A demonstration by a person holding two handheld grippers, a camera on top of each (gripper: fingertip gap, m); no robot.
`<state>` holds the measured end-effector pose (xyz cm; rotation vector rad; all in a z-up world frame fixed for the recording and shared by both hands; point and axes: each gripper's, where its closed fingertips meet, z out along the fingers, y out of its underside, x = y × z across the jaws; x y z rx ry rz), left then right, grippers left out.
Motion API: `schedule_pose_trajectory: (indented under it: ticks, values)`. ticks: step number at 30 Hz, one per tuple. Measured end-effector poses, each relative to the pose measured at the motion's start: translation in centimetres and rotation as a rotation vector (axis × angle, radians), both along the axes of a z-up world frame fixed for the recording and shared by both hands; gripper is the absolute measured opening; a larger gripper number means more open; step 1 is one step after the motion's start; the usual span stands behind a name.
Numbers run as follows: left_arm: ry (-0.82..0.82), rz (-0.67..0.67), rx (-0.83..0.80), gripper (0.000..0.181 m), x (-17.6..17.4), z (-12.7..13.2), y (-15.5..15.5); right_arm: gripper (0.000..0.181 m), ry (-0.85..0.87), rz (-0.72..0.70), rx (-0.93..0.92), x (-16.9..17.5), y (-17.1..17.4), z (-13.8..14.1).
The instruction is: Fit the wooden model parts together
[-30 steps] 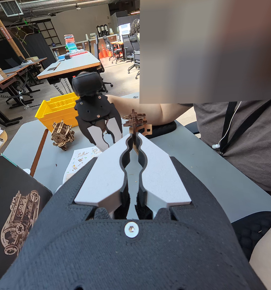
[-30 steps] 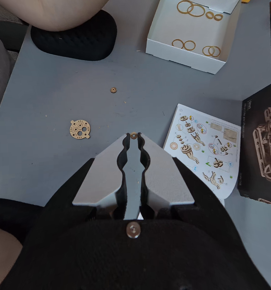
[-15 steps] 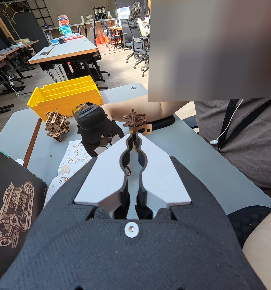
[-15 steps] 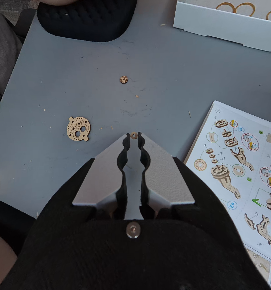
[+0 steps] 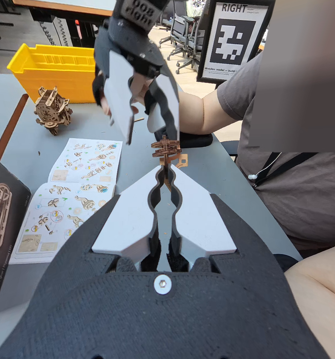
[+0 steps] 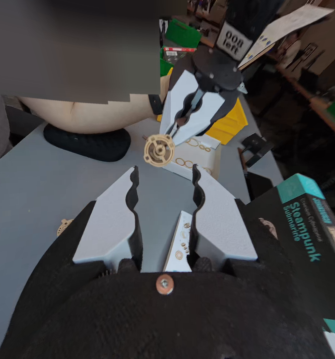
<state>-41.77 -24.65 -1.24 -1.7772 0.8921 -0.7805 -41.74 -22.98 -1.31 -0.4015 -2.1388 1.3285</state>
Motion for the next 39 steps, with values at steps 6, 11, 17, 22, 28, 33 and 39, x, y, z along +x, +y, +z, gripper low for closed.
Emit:
schedule_pose_trajectory:
  ticks: [6,11,17,22,28,33,39]
  values:
    - [-0.064,0.004,-0.157,0.000,0.0,-0.9,0.5,0.059,0.159,-0.056,0.231,0.0,-1.6,0.5]
    - [-0.063,-0.049,-0.209,0.000,0.7,-1.5,-0.2,0.058,0.149,-0.062,0.330,-0.6,-2.0,-1.2]
    - [-0.170,-0.068,-0.337,0.000,0.6,-1.5,-0.4,0.038,0.196,-0.037,0.371,-0.4,-2.5,-1.4]
    - [-0.179,-0.095,-0.381,0.001,0.9,-1.9,-0.6,0.036,0.152,-0.017,0.366,-0.2,-2.7,-1.9]
    - [-0.195,-0.116,-0.387,0.001,1.2,-2.0,-0.4,0.035,0.118,-0.004,0.359,0.2,-2.7,-2.1]
    - [-0.228,-0.124,-0.336,0.003,1.5,-1.1,-0.1,0.035,0.136,-0.018,0.351,0.5,-2.1,-1.2]
    - [-0.230,-0.068,-0.290,0.019,0.8,-0.7,0.6,0.035,0.167,-0.035,0.411,0.8,-2.3,-0.9]
